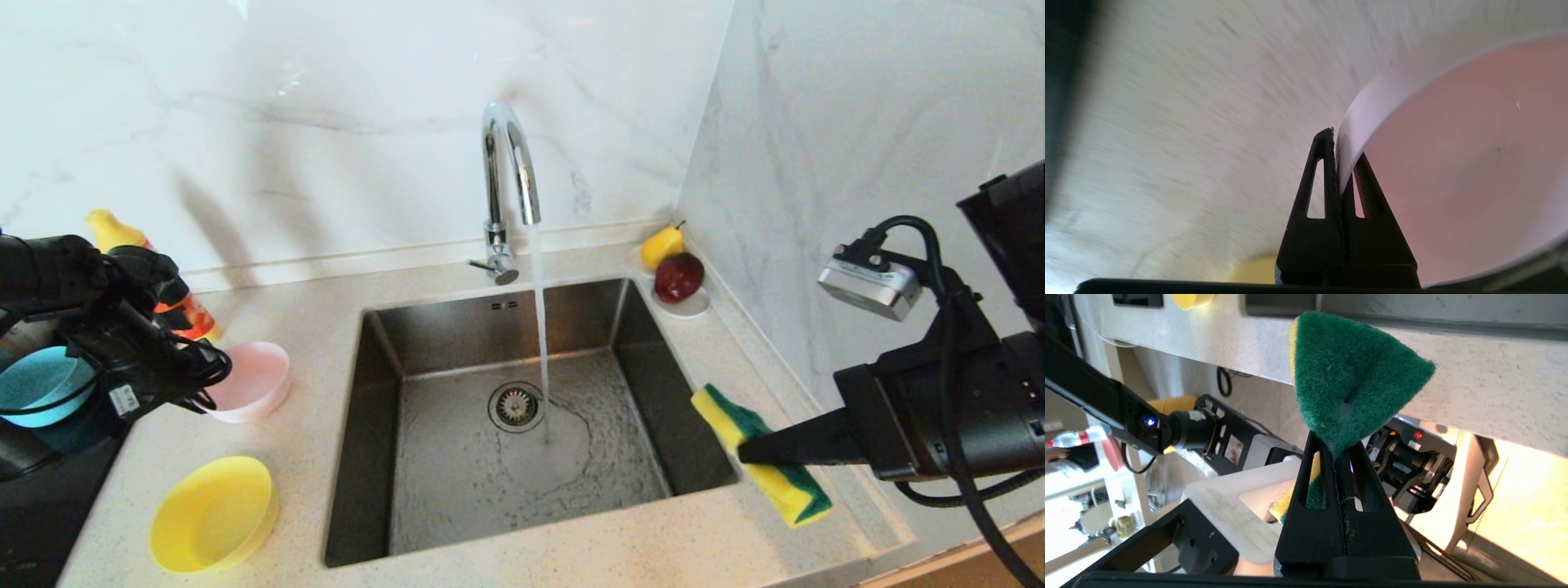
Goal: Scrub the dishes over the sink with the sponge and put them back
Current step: Wash the bowl
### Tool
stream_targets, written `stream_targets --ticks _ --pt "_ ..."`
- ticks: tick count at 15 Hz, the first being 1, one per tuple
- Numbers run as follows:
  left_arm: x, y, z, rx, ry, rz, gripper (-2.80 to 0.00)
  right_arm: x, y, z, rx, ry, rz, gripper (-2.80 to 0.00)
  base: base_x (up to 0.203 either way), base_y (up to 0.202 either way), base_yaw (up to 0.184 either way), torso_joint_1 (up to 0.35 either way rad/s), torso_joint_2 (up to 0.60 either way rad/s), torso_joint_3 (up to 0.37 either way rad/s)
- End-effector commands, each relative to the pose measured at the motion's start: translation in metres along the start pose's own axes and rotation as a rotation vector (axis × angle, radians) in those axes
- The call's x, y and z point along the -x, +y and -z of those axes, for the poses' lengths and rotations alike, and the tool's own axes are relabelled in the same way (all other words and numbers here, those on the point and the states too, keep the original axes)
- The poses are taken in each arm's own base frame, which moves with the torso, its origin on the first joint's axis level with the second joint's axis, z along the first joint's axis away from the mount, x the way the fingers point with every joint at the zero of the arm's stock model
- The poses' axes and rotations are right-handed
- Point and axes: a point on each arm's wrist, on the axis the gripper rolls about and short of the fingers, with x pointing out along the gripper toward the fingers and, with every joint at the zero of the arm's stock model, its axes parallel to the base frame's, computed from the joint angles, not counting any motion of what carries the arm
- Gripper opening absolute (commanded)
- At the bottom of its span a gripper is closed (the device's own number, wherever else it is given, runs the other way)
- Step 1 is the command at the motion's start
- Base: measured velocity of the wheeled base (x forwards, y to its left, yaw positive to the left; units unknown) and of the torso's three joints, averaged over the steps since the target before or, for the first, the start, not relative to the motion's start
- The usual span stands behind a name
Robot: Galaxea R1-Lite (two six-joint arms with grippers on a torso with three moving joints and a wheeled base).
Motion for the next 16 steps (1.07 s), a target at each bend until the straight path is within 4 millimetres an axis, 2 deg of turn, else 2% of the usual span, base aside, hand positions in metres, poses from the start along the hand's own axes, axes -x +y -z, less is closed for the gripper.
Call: stream_targets --ticks 1,5,9,12,16 --pt "0.004 0.01 -0.01 0.033 -0.024 -0.002 -2.8 -0.001 0.0 0.0 -0.005 0.007 0.001 -2.8 0.0 0.0 0.0 0.0 0.0 0.0" --pt "0.016 0.019 -0.023 0.096 -0.075 0.014 -2.8 -0.004 -0.001 -0.001 -0.004 0.014 0.002 -2.8 0.0 0.0 0.0 0.0 0.0 0.0" --pt "0.06 0.01 -0.026 0.125 -0.153 0.092 -2.8 -0.003 0.0 0.0 -0.001 0.013 0.0 -2.8 0.0 0.0 0.0 0.0 0.0 0.0" --pt "0.088 -0.02 -0.005 0.045 -0.167 0.164 -2.8 -0.002 0.001 0.0 0.002 0.009 -0.003 -2.8 0.0 0.0 0.0 0.0 0.0 0.0" --pt "0.109 -0.066 0.034 -0.088 -0.148 0.24 -2.8 -0.001 0.001 0.0 0.006 0.006 -0.003 -2.8 0.0 0.0 0.0 0.0 0.0 0.0"
